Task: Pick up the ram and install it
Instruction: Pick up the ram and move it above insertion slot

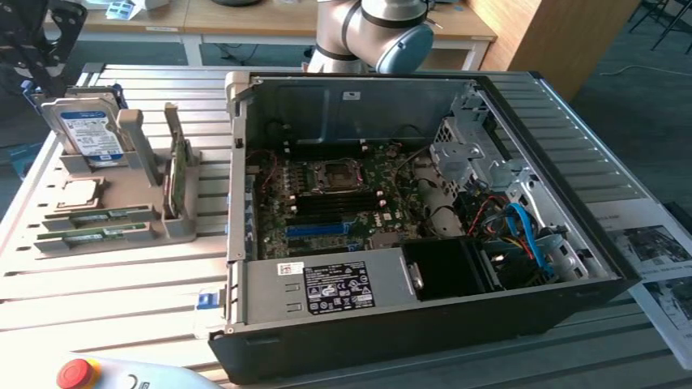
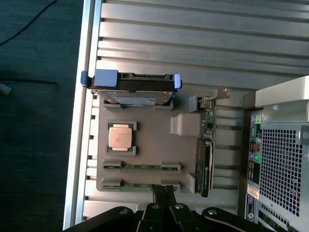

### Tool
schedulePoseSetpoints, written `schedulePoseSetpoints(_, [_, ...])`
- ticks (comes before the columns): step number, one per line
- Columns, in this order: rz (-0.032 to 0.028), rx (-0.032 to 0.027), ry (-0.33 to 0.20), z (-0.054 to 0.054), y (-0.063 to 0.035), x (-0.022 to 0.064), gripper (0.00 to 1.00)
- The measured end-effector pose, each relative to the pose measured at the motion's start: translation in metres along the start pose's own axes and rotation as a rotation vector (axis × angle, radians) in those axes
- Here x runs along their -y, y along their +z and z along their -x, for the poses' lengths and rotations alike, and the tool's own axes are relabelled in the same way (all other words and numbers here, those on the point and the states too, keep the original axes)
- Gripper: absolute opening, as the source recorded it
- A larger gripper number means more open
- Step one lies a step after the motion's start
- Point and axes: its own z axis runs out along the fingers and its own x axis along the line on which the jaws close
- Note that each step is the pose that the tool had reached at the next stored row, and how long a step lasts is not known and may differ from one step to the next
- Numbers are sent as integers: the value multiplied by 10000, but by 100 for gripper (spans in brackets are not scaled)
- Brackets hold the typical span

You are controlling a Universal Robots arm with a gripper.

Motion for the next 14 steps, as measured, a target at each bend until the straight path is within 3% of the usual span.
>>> schedulePoseSetpoints(14, [50, -115, -2092, 0, 11, 0, 11])
